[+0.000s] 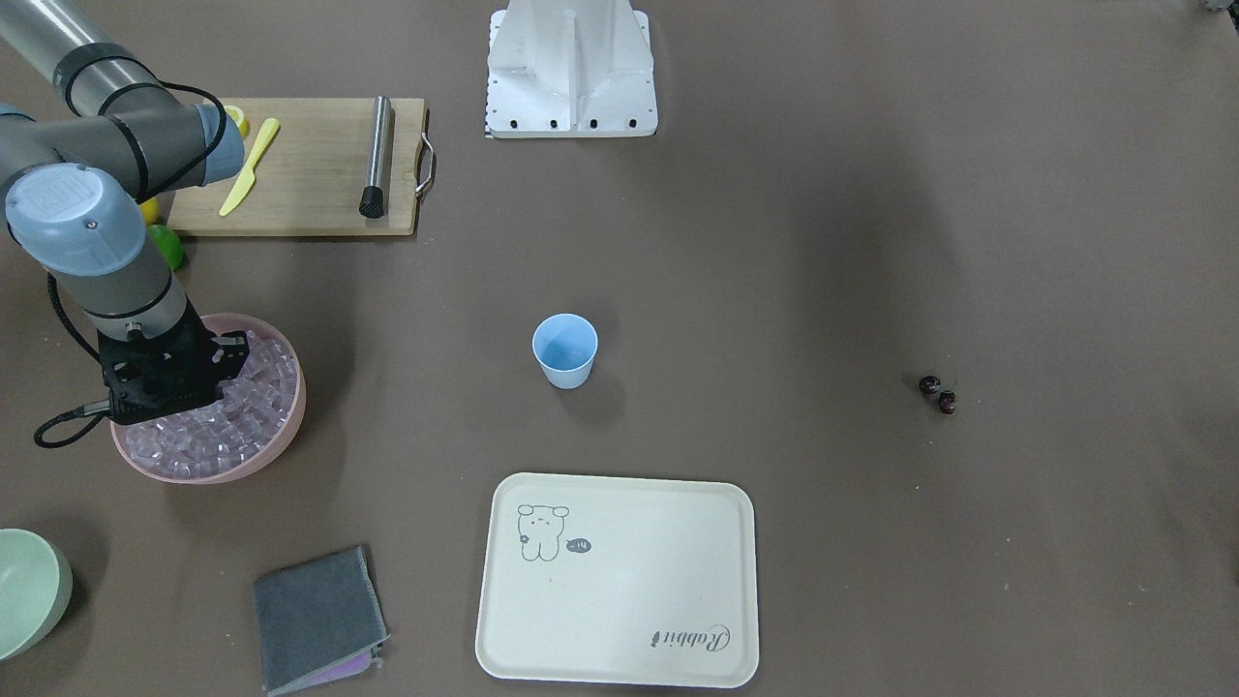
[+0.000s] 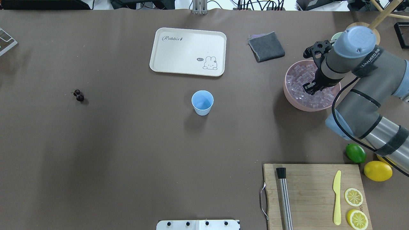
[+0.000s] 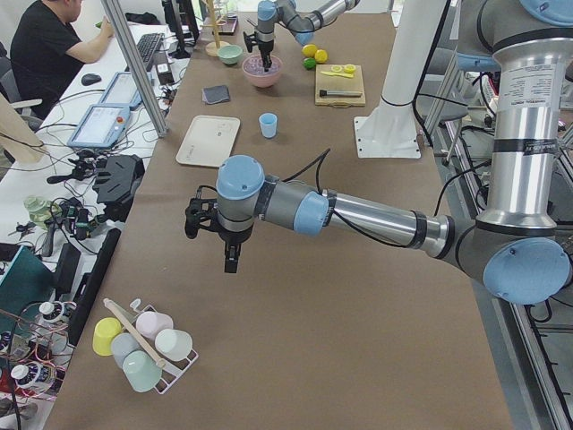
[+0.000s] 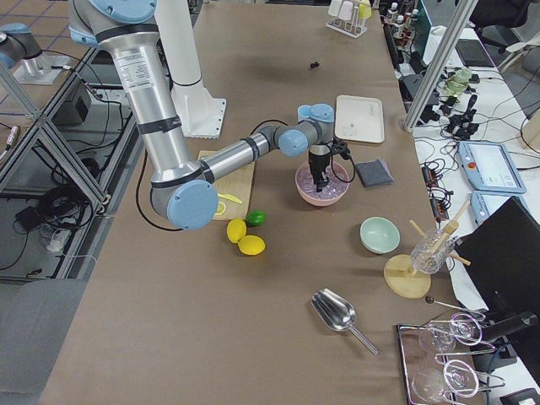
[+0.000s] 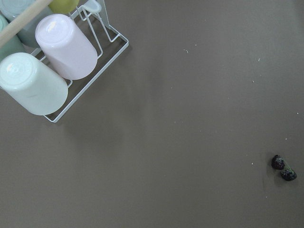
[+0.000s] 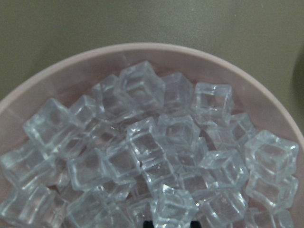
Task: Put ice and cherries in cup
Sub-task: 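Lower the right gripper into the bowl and grasp an ice cube, then carry the ice cube with the right gripper over the light-blue cup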
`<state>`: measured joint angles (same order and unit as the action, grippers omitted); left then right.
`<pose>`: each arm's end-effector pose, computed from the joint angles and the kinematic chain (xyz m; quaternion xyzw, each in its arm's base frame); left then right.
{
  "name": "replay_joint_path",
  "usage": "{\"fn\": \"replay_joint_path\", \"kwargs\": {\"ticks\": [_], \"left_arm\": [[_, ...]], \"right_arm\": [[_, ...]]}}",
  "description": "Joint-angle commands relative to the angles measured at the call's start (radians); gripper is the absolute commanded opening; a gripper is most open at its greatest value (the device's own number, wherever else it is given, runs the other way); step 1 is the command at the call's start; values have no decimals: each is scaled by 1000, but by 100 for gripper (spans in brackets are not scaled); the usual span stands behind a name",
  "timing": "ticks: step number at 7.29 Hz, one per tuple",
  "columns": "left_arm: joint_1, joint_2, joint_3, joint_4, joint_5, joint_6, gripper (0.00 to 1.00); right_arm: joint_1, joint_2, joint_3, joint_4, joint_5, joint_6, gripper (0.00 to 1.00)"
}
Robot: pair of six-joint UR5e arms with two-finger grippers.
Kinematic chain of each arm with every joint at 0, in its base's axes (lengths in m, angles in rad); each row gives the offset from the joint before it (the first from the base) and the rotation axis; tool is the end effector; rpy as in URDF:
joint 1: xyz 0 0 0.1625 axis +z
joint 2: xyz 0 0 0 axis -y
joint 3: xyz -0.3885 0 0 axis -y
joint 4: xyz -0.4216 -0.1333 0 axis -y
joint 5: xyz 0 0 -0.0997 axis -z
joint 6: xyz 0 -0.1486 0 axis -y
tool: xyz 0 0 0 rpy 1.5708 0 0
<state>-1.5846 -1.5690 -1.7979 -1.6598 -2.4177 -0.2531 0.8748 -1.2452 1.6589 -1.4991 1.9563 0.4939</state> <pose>-0.0294 -0.5351 0.5196 0.0932 0.4200 -0.0561 0.9010 -0.3655 -0.5582 0.4364 0.0911 -0.2862 -0.1419 0.9432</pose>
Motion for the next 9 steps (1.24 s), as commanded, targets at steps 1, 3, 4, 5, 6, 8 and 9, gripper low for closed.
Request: {"fn": "replay_joint_path", "kwargs": {"ticks": [1,3,4,5,6,8,9], "left_arm": [[0,-2,0,0,0,0,98],[2,-3,3,0,0,0,98],[2,-5,6,0,0,0,98],[2,-6,11,0,0,1,98],[2,-6,15,0,0,1,98],[3,-6,17,0,0,1,98],[3,-8,17,0,-1,1,98]], "right_arm": [[22,53,33,-103,25,0,13],[35,249,45,-310,48,12,13],[35,344,45,-398,80,41,13],[24,418,35,-435,90,119,13],[-32,511,-34,-434,84,244,13],[-150,672,-171,-425,30,438,13],[-190,679,-209,-329,10,487,13]]}}
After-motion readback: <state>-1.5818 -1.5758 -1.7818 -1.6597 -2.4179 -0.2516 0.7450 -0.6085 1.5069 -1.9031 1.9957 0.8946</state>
